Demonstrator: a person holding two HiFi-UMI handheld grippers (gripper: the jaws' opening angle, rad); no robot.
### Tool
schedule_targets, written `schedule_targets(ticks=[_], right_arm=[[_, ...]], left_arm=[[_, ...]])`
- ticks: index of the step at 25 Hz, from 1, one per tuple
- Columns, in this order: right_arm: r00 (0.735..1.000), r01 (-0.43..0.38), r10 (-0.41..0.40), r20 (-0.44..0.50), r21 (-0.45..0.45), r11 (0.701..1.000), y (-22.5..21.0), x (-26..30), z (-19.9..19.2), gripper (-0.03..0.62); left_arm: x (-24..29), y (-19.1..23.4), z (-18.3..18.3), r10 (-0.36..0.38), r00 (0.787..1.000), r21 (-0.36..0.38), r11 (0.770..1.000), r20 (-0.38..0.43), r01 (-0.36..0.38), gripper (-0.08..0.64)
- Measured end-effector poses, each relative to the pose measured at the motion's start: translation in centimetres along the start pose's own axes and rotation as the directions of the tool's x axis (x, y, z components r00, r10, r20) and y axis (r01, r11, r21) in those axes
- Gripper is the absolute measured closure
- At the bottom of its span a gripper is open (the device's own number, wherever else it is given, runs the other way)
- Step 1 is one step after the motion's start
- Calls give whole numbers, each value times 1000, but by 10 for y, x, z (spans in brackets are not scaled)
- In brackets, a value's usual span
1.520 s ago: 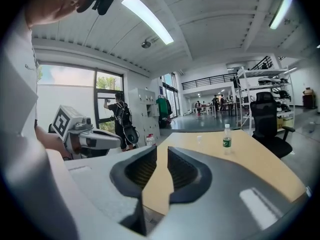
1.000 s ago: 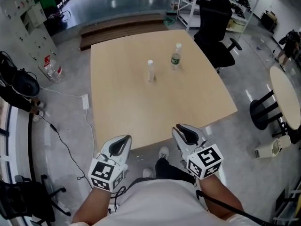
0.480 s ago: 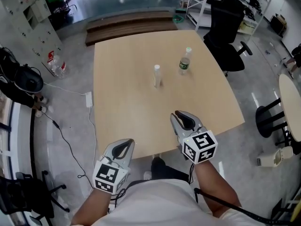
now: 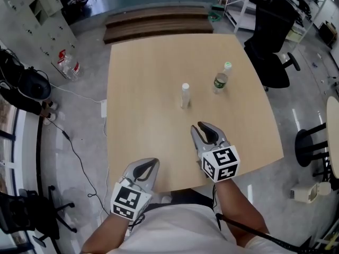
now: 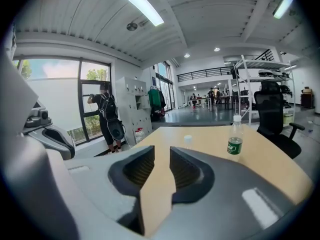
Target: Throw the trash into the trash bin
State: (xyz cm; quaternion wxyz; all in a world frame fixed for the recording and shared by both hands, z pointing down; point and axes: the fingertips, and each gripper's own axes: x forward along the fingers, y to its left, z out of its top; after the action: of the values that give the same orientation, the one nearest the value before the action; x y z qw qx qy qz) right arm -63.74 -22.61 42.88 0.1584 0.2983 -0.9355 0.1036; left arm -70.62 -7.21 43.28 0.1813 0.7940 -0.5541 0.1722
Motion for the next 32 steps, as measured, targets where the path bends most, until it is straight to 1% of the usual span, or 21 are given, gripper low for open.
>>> schedule_targets(ticks=[5, 9, 14, 18, 21, 25, 29, 32], right_arm=[[1000, -8, 8, -25, 4, 1000, -18, 28, -2, 460], [999, -7, 8, -36, 8, 1000, -31, 51, -1, 439], [998, 5, -4, -57, 13, 1000, -48, 84, -6, 430], [997, 11, -10, -78, 18, 1000, -61, 108, -13, 428], [996, 34, -34, -85, -8, 999, -69, 125, -17, 428], [996, 46, -49, -79, -47, 998, -80, 145, -14, 405], [996, 51, -56, -74, -77, 996, -79, 160, -12, 394], [994, 57, -64, -86, -80, 995, -79, 168, -16, 394]], left_arm=[[23, 11, 9, 2, 1000, -1, 1000, -25, -2, 552], [36, 22, 7, 10, 998, -14, 1000, -55, -11, 552], [49, 34, 1, 19, 996, -30, 999, -88, -21, 552], [58, 44, 0, 35, 994, -56, 998, -104, -41, 552], [63, 49, -6, 39, 991, -66, 997, -126, -48, 552], [70, 49, -9, 32, 990, -65, 997, -136, -41, 552], [70, 51, -17, 30, 988, -65, 997, -151, -40, 552], [67, 52, -22, 32, 986, -73, 996, -161, -44, 552]])
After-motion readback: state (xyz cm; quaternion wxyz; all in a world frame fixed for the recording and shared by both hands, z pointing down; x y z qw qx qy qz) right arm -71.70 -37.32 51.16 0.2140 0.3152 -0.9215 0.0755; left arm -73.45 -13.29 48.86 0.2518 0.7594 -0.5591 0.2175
